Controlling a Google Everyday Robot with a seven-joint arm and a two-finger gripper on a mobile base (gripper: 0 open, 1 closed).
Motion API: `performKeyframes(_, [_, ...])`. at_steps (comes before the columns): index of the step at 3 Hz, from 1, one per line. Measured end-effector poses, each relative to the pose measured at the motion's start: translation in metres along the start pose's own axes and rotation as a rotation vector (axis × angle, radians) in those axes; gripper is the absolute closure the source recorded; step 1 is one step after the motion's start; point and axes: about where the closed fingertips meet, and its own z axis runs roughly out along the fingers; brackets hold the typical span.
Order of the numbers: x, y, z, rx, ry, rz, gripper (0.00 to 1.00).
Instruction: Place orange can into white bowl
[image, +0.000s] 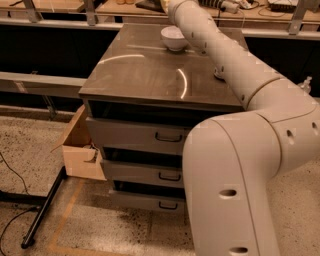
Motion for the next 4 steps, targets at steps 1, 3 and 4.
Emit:
performKeyframes(1, [0.008,-0.022,0.008,0.043,0.028,0.018,1.00])
performKeyframes(3, [0.024,-0.020,0.034,0.042,0.055,0.070,1.00])
performKeyframes(4, [0.032,-0.021,0.041,0.056,0.053,0.077,1.00])
